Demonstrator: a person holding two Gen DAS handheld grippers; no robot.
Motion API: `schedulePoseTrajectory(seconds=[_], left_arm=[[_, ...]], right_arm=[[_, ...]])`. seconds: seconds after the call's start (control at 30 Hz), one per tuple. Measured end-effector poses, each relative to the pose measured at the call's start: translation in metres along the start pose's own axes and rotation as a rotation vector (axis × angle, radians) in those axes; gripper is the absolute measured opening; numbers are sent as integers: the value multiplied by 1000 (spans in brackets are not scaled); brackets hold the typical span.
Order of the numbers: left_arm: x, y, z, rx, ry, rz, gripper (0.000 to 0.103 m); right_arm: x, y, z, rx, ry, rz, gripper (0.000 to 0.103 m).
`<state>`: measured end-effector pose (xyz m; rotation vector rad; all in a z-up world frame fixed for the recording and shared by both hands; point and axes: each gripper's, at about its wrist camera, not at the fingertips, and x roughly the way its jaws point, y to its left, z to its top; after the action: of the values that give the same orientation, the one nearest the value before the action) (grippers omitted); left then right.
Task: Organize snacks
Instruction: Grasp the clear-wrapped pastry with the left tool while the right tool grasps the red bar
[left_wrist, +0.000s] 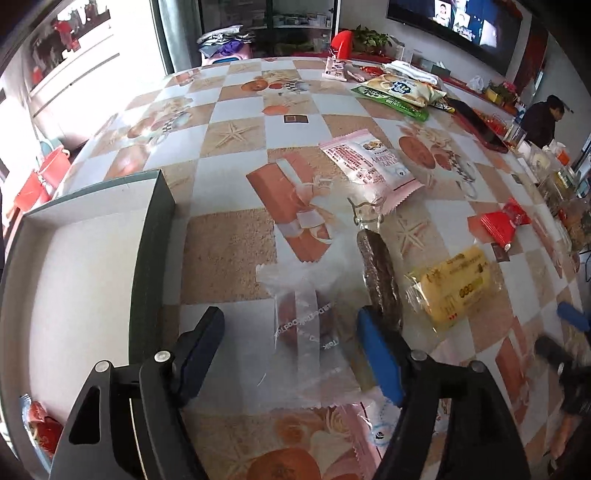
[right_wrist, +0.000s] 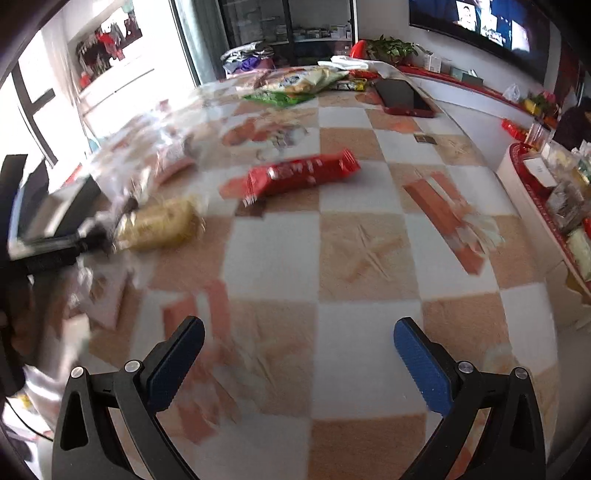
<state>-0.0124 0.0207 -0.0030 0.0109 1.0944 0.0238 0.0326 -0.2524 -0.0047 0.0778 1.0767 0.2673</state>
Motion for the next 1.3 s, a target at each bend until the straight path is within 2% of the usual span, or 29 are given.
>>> schedulePoseTrajectory(seconds=[0.07,0.13,0.17,0.23,0.33,0.43,0.57,0.6,0.63,0.67,0.7,0.73,0.8,0.87,1.0,1.13,1.27,1.3], left_arm=[[0,-1,0,6,-10,2,80],[1,-1,0,4,-18,-1,81],[1,-1,0,2,-22,0,82],[1,-2,0,-5,-31,6,82],[0,-4,-2,-9,-48,19,83],[1,-2,-2,-28,-51,16,83],[1,-4,-2,-30,-46,21,83],[1,-4,-1,-28,-47,20,83],[1,-3,-2,-31,-48,18,83],[1,-4,-2,-29,-51,13,83],[0,-4,-2,-23,-56,10,78],[-1,-5,-4,-12,-67,6,70],[-7,-8,-6,0,-79,-29,34],[-10,-7,-10,-6,-75,-66,34],[-18,-2,-22,-41,-81,-112,32],[-28,0,-37,-41,-82,-108,32],[-29,-2,-44,-25,-86,-63,35],[-28,-4,-43,-16,-87,-49,42]], right_arm=[[0,-4,10,42,-10,-18,103],[4,-21,21,164,9,15,103],[8,-37,28,285,28,58,103],[13,-54,35,440,37,108,103],[26,-56,56,538,51,119,103],[44,-33,81,501,60,76,103],[69,9,104,281,92,-91,103],[72,19,104,211,95,-131,97],[72,24,101,170,91,-158,84],[71,29,97,119,76,-187,77],[66,31,94,88,54,-172,55],[60,28,91,81,53,-166,34],[53,18,86,99,65,-123,25],[44,5,77,133,56,-42,24],[24,-13,51,189,53,58,23],[5,-19,24,166,71,101,23],[-8,-21,7,112,93,84,25],[-10,-24,4,128,93,75,41]])
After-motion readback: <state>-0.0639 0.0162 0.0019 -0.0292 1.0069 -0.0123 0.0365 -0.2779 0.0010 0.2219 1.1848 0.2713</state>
